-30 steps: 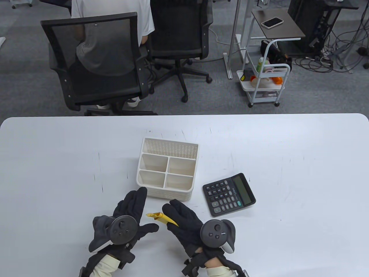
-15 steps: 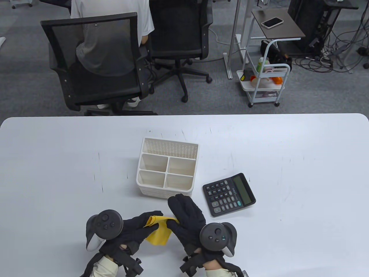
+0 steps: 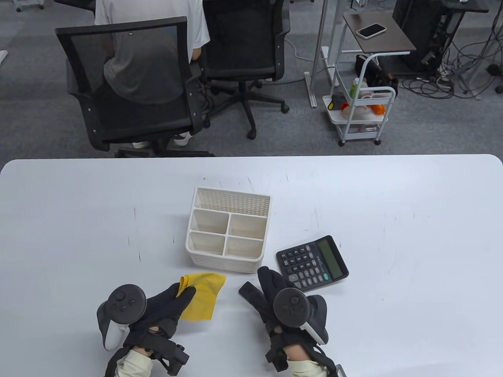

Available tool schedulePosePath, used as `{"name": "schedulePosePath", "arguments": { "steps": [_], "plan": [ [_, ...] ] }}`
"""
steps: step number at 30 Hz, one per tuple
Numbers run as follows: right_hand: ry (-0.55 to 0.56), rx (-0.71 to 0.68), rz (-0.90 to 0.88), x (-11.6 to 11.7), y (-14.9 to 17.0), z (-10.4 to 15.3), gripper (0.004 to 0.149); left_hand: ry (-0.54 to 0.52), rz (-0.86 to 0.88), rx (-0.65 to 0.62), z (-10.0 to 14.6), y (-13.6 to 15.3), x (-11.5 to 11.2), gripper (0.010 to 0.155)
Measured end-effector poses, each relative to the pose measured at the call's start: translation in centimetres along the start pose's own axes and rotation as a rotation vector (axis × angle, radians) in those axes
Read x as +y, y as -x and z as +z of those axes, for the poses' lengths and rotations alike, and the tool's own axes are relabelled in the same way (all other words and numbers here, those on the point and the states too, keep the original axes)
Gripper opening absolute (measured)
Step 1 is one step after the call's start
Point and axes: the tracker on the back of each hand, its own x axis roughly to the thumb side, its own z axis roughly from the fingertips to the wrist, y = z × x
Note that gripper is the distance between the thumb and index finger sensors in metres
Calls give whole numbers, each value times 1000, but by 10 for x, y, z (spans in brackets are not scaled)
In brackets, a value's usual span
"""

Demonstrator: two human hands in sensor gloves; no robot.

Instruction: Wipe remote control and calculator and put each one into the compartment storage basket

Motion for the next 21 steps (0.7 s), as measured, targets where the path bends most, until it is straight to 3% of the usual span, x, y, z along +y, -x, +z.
{"name": "schedulePosePath", "arguments": {
  "steps": [8, 15, 21],
  "plan": [
    [-198, 100, 267, 19, 0, -5, 64, -67, 69, 47, 1, 7, 7, 45],
    [-238, 117, 458, 28, -2, -8, 66, -100, 91, 62, 2, 10, 12, 46],
    [-247, 125, 445, 26, -1, -12, 68, -109, 91, 67, 2, 10, 12, 46]
  ]
}}
